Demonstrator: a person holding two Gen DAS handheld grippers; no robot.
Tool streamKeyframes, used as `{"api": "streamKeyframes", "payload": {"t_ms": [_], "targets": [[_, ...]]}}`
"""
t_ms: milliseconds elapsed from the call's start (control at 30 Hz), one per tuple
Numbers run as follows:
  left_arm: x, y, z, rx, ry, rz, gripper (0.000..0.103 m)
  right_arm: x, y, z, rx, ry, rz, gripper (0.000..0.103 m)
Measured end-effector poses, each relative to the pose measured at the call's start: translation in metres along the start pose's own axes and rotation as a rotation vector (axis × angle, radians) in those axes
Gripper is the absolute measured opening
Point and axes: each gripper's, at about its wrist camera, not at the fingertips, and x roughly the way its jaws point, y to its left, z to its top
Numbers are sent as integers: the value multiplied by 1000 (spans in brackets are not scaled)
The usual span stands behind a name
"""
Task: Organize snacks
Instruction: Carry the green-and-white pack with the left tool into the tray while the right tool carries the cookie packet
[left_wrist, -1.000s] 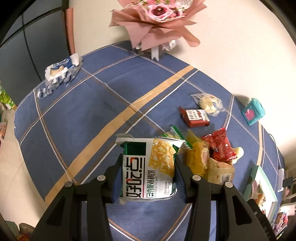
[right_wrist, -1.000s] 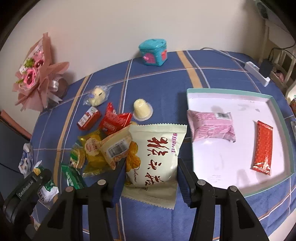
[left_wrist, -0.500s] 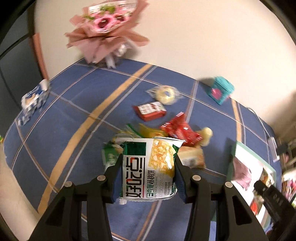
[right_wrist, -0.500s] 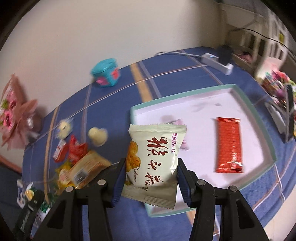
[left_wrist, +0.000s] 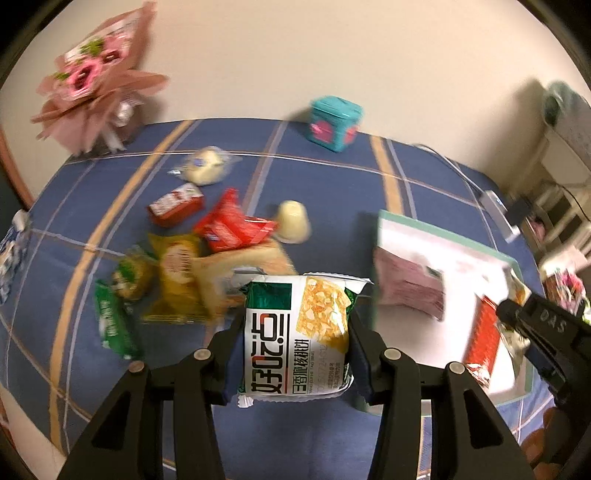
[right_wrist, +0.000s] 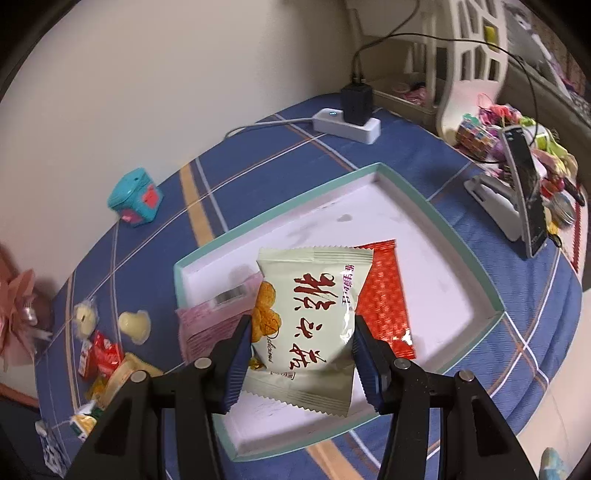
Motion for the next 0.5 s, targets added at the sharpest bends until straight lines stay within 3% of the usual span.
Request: {"api": "streamKeyframes", "payload": {"t_ms": [500], "targets": [[20,-86,-2,176,30,-105,50,13,-49,19,122,0,-49,55]]}}
